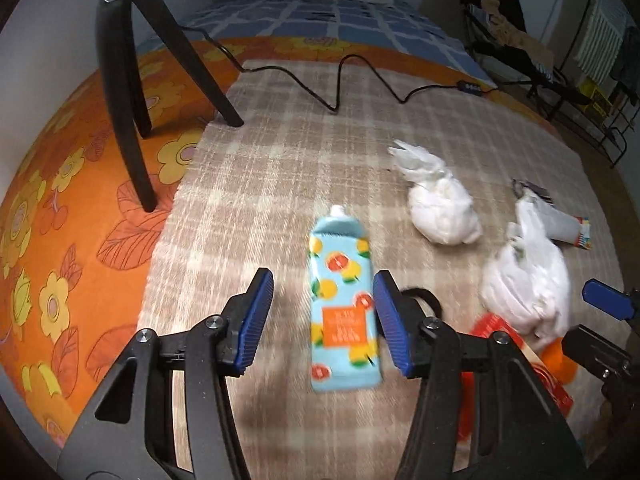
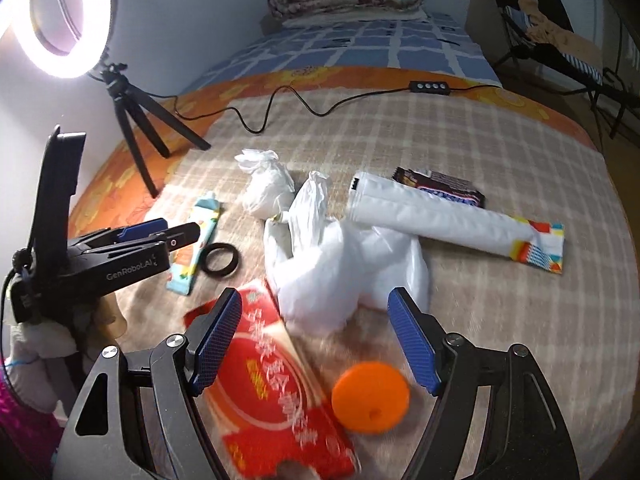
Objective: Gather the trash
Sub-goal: 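Grasp the blue fruit-print tube with the left tool while the right tool grasps white plastic bags, then carry the tube and bags over the basket and release both, then move both tools back over the blanket toward remaining trash, then grasp the white tissue ball with the left tool while the right tool grasps the white wrapper, then carry the tissue and wrapper toward the blue basket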
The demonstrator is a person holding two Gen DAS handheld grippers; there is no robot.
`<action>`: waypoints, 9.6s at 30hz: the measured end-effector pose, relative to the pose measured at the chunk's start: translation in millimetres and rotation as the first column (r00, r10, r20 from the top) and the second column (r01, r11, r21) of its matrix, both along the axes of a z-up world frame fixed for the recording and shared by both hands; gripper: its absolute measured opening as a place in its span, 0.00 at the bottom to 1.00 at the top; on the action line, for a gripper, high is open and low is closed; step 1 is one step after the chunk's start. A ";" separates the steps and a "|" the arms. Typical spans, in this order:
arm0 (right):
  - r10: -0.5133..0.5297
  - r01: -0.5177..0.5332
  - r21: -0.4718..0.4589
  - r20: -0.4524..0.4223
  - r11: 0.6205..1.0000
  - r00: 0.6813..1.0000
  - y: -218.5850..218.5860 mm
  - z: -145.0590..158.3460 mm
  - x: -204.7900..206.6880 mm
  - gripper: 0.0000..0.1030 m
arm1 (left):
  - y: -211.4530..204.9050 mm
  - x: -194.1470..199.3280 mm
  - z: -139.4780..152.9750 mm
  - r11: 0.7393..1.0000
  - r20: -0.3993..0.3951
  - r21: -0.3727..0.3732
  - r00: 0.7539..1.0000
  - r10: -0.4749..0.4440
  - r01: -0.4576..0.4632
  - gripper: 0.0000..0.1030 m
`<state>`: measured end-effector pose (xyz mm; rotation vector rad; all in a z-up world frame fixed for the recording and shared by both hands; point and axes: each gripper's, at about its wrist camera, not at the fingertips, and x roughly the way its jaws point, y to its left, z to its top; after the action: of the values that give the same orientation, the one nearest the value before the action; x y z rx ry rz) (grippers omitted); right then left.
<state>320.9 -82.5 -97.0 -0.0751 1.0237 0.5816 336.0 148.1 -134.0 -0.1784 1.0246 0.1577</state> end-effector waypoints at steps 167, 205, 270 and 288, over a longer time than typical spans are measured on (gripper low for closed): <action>0.081 -0.079 -0.068 0.023 0.995 0.996 -129.5 -5.6 -216.2 0.65 | -127.7 -263.6 15.1 0.989 -0.050 -0.082 0.991 -0.128 0.123 0.74; 0.215 -0.210 -0.163 0.017 0.964 0.976 -92.9 -6.5 76.3 0.65 | -59.1 25.2 22.9 0.997 0.022 -0.070 0.999 -0.034 0.036 0.74; 0.245 -0.245 -0.008 0.052 0.969 0.968 -123.4 73.3 -123.6 0.08 | -95.5 -181.0 113.7 0.981 0.139 -0.085 0.977 -0.161 0.173 0.24; 0.313 -0.311 0.049 -0.026 0.949 0.949 -123.1 45.0 -239.2 0.08 | -144.8 -300.0 88.6 0.966 0.112 -0.093 0.966 -0.232 0.242 0.24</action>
<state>81.7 -205.5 -52.0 -0.1913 1.0381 0.8968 35.9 3.3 -45.4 -0.1565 0.9462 -0.1230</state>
